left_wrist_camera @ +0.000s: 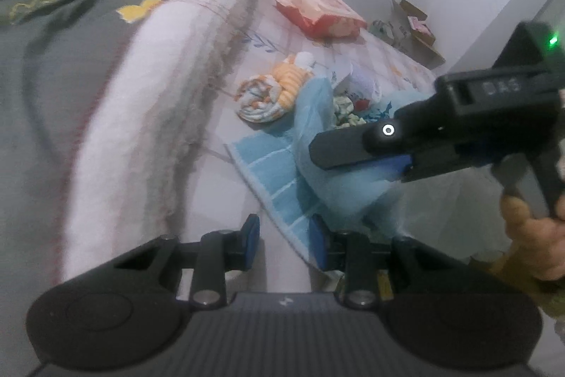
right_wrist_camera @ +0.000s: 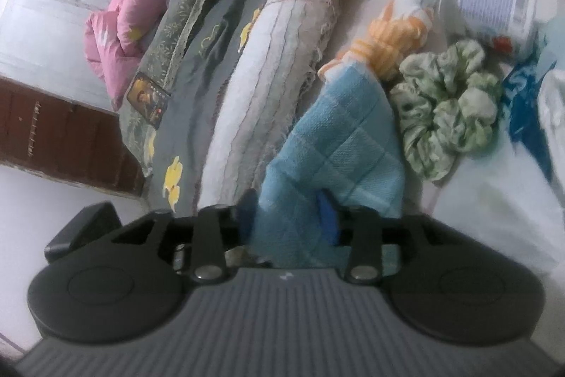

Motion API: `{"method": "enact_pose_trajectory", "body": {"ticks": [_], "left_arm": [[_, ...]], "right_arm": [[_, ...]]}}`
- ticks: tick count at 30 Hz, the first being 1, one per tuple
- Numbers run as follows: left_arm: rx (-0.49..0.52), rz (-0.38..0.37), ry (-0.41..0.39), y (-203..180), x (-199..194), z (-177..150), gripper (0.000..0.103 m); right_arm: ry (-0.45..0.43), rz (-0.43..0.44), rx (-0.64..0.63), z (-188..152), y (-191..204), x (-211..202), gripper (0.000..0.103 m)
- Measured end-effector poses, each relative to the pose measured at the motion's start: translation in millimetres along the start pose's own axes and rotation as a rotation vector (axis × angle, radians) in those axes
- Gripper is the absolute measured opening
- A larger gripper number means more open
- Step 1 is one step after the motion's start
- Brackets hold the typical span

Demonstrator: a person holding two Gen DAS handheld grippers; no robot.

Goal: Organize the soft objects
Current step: 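Lift the blue towel by its edge with the right gripper, then regrasp the blue towel deeper between the right gripper fingers and lift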

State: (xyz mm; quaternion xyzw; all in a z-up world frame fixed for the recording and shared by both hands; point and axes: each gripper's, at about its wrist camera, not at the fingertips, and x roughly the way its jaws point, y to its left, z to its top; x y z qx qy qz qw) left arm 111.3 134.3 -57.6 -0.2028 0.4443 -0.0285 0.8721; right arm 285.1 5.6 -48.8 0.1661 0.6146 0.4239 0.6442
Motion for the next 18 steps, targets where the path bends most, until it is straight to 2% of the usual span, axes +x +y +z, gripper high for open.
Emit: {"method": "enact_pose_trajectory", "body": {"ticks": [8, 12, 15, 18], "left_arm": [[-0.022, 0.027, -0.083, 7, -41, 0, 0.031], [-0.004, 0.003, -0.129, 1, -56, 2, 0.032], [0.029, -0.021, -0.111, -9, -50, 5, 0.036], [0.055, -0.054, -0.043, -19, -27, 5, 0.037]], "right_arm": [[0.013, -0.004, 0.062, 4, -11, 14, 0.054], [0.028, -0.033, 0.074, 6, -14, 25, 0.058], [0.037, -0.029, 0.104, 5, -19, 34, 0.06], [0.027, -0.009, 0.132, 6, -21, 34, 0.062]]}}
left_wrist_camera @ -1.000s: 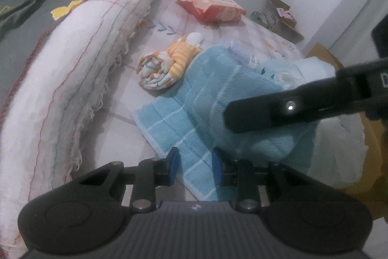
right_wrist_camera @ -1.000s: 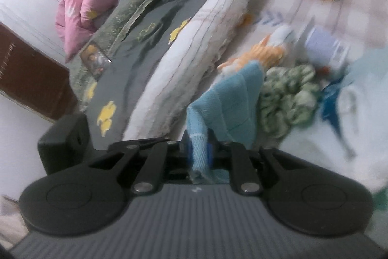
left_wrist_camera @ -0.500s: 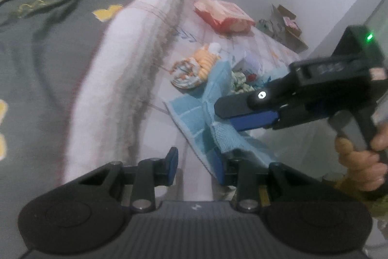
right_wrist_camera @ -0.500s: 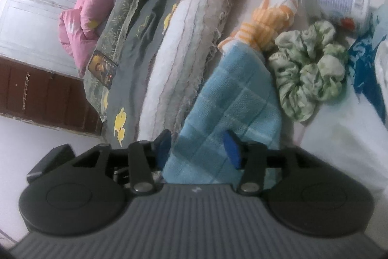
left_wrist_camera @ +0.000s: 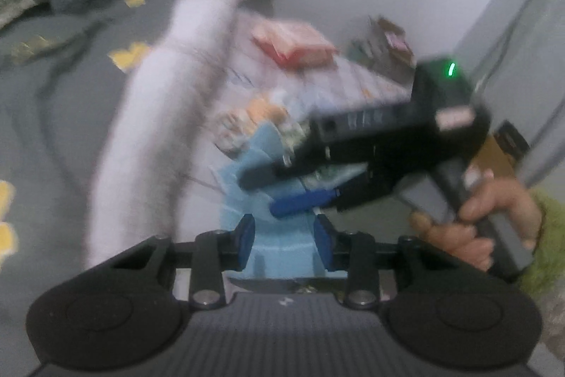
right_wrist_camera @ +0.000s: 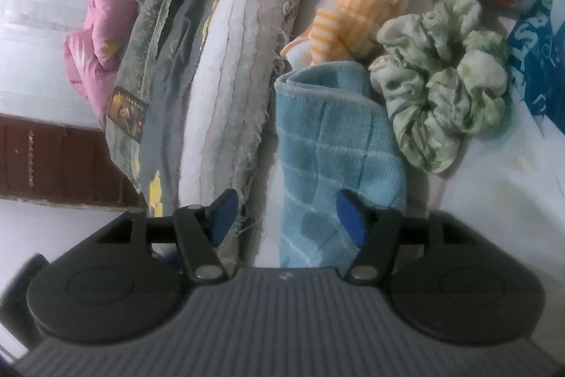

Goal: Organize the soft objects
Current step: 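Regrasp the blue towel deeper between the right gripper fingers and lift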

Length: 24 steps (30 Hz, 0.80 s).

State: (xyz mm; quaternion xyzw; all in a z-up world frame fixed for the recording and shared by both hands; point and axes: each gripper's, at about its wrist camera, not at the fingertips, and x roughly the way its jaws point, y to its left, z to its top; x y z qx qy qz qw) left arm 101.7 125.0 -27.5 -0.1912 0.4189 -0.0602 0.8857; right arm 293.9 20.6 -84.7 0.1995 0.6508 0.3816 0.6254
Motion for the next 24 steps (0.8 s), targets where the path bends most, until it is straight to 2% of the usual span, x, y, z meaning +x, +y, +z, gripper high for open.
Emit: {"method": "enact_pose_trajectory", "body": {"ticks": [2, 4, 6, 9, 19, 24], "left_arm": [[-0.009, 0.003, 0.043, 0, 18, 0, 0.037], [-0.009, 0.039, 0.066, 0, 31, -1, 0.038], [-0.009, 0.044, 0.07, 0, 37, -1, 0.051], [-0.009, 0.04, 0.076, 2, 44, 1, 0.059], [-0.017, 0.035, 0.118, 6, 62, 6, 0.068], [-0.013, 0.026, 0.119, 6, 67, 9, 0.07]], "right_arm": [[-0.016, -0.004, -0.001, 0, 3, -6, 0.063], [-0.037, -0.013, -0.019, 0, 8, -15, 0.066], [-0.06, -0.035, -0.053, -2, 17, -26, 0.07], [-0.07, -0.107, -0.106, -3, 25, -36, 0.075], [0.033, -0.277, -0.085, 14, 23, -5, 0.08], [0.079, -0.308, -0.06, 21, 23, 14, 0.083]]}}
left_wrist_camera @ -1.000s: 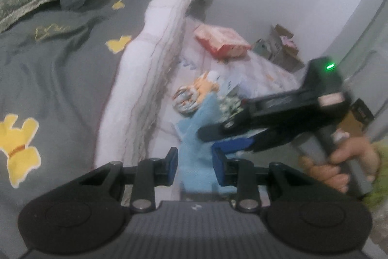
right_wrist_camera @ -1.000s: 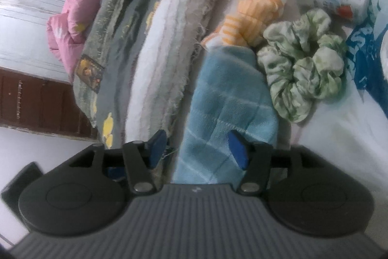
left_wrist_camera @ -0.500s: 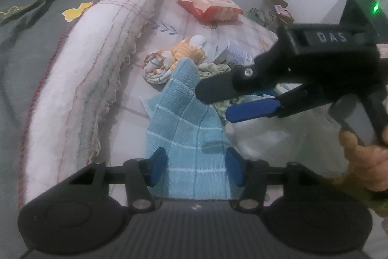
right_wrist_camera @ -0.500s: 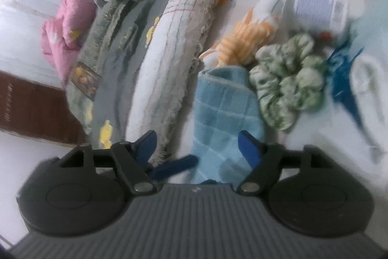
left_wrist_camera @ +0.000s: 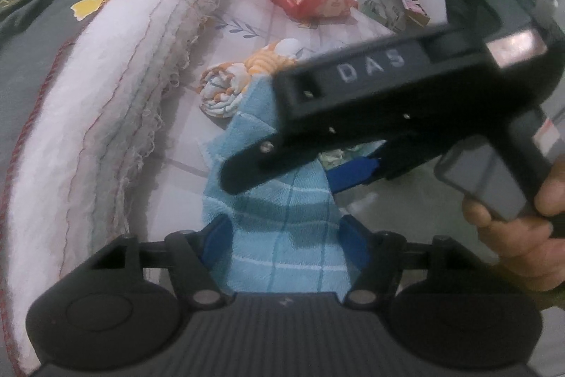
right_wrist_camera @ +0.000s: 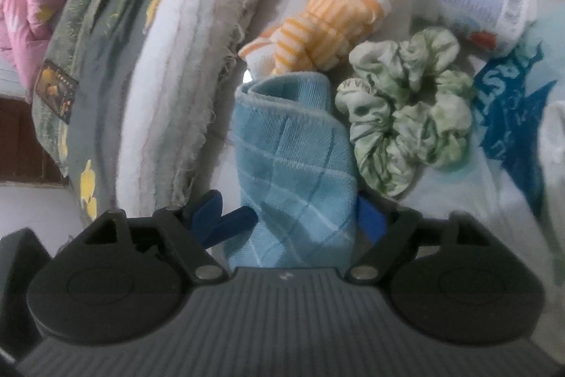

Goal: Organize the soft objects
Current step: 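Regrasp the blue towel deeper between the right gripper fingers and lift, then carry the blue towel over the cardboard box with the right gripper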

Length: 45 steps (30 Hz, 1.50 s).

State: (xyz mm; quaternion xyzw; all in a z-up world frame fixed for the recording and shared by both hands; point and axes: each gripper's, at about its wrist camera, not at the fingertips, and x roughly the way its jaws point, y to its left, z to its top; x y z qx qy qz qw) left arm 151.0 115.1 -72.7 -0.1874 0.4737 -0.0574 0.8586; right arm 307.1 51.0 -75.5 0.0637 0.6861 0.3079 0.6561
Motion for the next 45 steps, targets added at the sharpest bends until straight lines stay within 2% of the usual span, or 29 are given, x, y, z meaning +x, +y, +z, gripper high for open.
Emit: {"method": "enact_pose_trajectory", "body": {"ticks": [2, 5, 9, 13, 19, 23, 29, 33, 38, 40, 41, 42, 43, 45], "left_arm": [[0.003, 0.0, -0.003, 0, 1, 1, 0.07], [0.003, 0.001, -0.008, 1, 1, 2, 0.07], [0.004, 0.008, -0.021, 1, 1, 3, 0.067], [0.008, 0.024, -0.04, 1, 3, 5, 0.057], [-0.004, 0.031, -0.068, 2, -6, 6, 0.041], [0.023, 0.059, -0.118, -7, -24, 4, 0.037], [0.065, 0.098, -0.24, -27, -68, -1, 0.031], [0.07, 0.087, -0.295, -39, -91, -2, 0.03], [0.11, 0.068, -0.336, -62, -105, -5, 0.029], [0.136, 0.052, -0.349, -71, -106, -3, 0.029], [0.15, 0.046, -0.359, -77, -108, -3, 0.028], [0.166, 0.038, -0.367, -85, -110, -3, 0.028], [0.183, 0.024, -0.372, -93, -111, -4, 0.028], [0.208, -0.009, -0.374, -106, -112, -5, 0.028]], "right_arm": [[0.0, 0.01, 0.002, 3, 3, 2, 0.083], [-0.01, 0.034, 0.019, 4, 2, 3, 0.075], [-0.018, 0.071, 0.053, 5, -8, 0, 0.048], [-0.033, 0.135, 0.098, 3, -19, -3, 0.029], [-0.076, 0.219, 0.109, -6, -20, -14, 0.021], [-0.103, 0.265, 0.098, -13, -19, -29, 0.019], [-0.168, 0.354, 0.041, -27, -6, -65, 0.022], [-0.21, 0.42, 0.034, -36, 2, -91, 0.029], [-0.266, 0.46, 0.036, -51, 3, -121, 0.03], [-0.292, 0.457, 0.034, -60, 0, -133, 0.037], [-0.308, 0.446, 0.032, -65, -2, -138, 0.042], [-0.324, 0.431, 0.03, -70, -5, -145, 0.052], [-0.339, 0.42, 0.031, -76, -8, -150, 0.055], [-0.354, 0.427, 0.035, -88, -15, -158, 0.055]]}}
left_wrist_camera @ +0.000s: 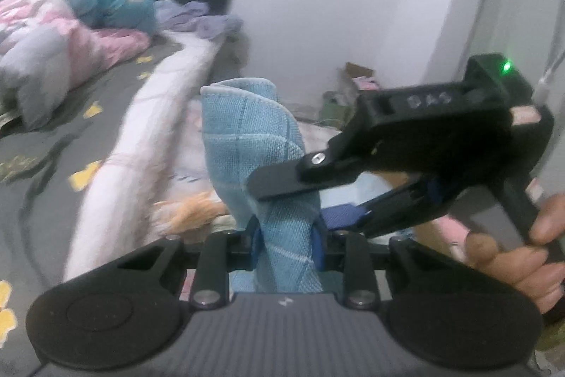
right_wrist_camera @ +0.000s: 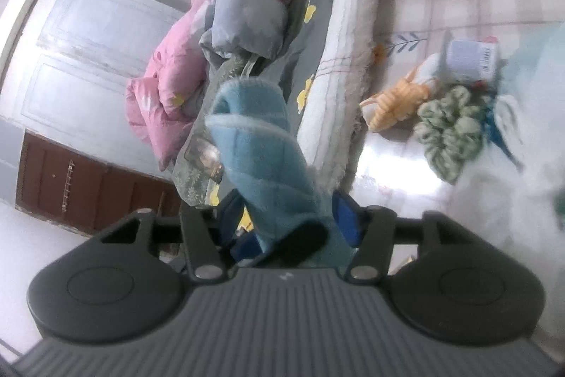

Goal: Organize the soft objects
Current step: 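Carry the blue towel over the cardboard box with the right gripper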

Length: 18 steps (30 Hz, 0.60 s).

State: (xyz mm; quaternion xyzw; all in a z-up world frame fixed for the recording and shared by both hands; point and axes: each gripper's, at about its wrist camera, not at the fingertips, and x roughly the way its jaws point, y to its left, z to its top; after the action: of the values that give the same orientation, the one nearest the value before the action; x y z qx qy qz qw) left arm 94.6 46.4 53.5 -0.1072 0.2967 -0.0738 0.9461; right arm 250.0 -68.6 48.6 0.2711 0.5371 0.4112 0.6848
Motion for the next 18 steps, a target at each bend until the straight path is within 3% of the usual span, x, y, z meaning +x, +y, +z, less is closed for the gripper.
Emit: {"method": "enact_pose_trajectory", "body": {"ticks": [5, 11, 14, 18], "left_arm": [[0.024, -0.088, 0.001, -29, 4, -2, 0.028], [0.051, -0.197, 0.018, -63, 16, -2, 0.03], [0.079, -0.254, 0.027, -88, 24, -2, 0.035], [0.091, -0.357, 0.053, -119, 36, -2, 0.05]], "right_arm": [[-0.067, 0.014, 0.025, -17, -16, -39, 0.052], [-0.167, 0.052, 0.082, -38, -46, -92, 0.037], [-0.234, 0.059, 0.098, -53, -60, -121, 0.033], [-0.331, 0.065, 0.129, -71, -80, -164, 0.023]]}}
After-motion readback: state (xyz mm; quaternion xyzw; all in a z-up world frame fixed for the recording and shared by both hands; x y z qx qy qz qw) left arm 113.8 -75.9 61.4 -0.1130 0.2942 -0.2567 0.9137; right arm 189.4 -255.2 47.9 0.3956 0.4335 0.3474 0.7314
